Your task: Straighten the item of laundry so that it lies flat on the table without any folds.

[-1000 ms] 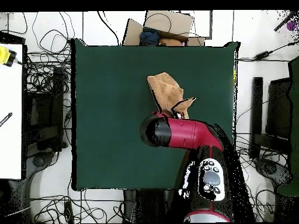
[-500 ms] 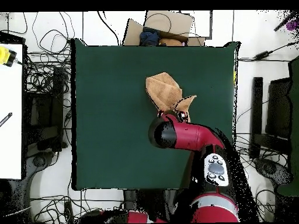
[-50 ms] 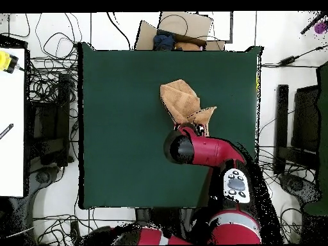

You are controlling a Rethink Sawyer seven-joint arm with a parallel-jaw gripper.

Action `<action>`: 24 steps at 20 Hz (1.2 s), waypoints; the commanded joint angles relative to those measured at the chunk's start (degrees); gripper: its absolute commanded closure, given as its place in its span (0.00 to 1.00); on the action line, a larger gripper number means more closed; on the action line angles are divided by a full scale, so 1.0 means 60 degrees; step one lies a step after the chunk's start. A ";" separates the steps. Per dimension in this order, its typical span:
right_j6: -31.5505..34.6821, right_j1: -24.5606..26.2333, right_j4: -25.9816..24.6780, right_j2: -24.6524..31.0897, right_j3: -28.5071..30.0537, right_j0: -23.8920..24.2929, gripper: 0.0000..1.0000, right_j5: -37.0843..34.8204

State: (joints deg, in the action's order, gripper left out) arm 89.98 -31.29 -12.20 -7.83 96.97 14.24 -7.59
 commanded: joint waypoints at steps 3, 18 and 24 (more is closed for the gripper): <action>0.1998 0.0476 0.0293 0.0215 0.0506 -0.0150 1.00 0.0353; 0.2090 0.0748 0.0494 -0.0024 0.0465 -0.0433 0.00 0.0657; 0.2216 0.0660 0.0714 -0.0109 0.0554 -0.0633 0.00 0.0387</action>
State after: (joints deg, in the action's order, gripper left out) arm 89.98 -28.40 -11.52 -8.32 97.01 13.09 -3.26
